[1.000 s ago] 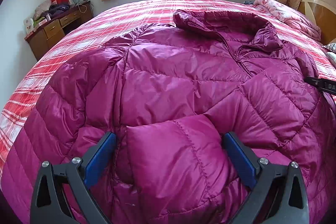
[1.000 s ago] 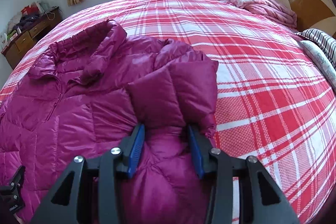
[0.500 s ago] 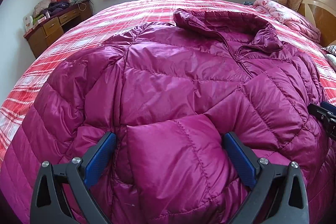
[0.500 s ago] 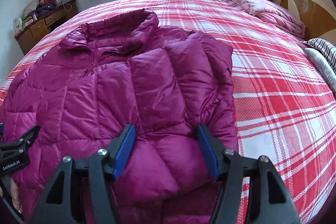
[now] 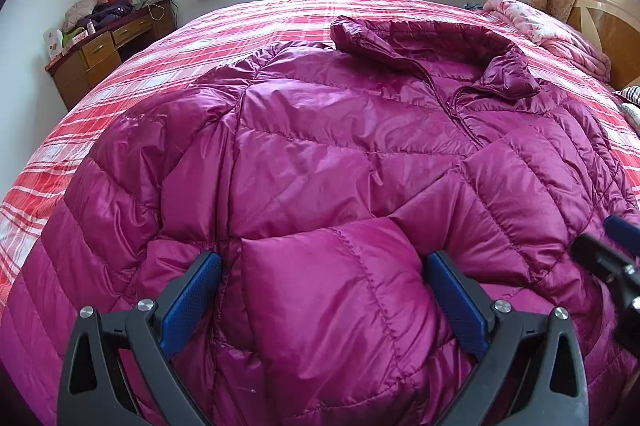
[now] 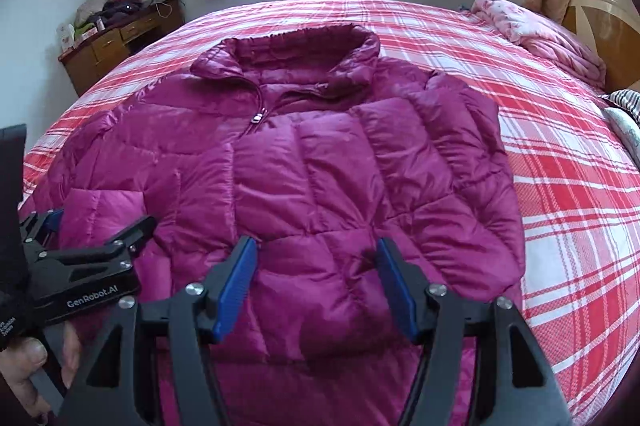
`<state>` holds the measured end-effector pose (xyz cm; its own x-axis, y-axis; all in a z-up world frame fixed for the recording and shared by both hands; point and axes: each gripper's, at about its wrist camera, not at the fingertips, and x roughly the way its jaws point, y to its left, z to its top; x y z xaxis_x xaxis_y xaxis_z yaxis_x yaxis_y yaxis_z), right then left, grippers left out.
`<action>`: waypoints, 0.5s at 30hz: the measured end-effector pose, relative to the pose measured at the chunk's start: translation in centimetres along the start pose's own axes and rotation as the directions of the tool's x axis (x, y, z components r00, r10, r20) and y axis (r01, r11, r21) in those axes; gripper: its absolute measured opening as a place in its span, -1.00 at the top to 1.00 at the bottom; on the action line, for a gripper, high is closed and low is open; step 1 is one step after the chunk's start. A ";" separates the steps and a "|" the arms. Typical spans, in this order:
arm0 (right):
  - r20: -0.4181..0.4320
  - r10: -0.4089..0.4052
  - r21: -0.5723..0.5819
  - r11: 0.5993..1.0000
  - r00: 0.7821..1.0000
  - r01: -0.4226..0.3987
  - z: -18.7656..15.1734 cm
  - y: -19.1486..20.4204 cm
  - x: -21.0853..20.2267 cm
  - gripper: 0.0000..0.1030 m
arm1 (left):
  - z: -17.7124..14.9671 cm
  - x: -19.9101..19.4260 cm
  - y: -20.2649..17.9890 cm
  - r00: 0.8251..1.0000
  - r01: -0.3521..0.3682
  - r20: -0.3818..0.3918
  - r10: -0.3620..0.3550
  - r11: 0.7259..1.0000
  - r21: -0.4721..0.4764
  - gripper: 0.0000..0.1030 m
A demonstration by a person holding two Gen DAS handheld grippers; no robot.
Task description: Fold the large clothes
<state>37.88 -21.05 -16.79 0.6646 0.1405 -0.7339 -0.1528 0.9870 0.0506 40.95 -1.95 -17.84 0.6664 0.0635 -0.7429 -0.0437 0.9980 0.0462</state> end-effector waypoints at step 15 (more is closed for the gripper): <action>0.007 -0.087 -0.060 0.994 0.996 0.087 -0.6 1.2 0.9 -0.37 | 0.5 0.4 0.4 0.999 0.021 -0.041 -0.021 1.000 0.000 -0.98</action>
<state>37.83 -19.80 -17.78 0.6808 0.0549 -0.7304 -0.1377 0.9890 -0.0540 41.52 -1.54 -17.77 0.6364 0.0421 -0.7702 -0.0293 0.9991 0.0304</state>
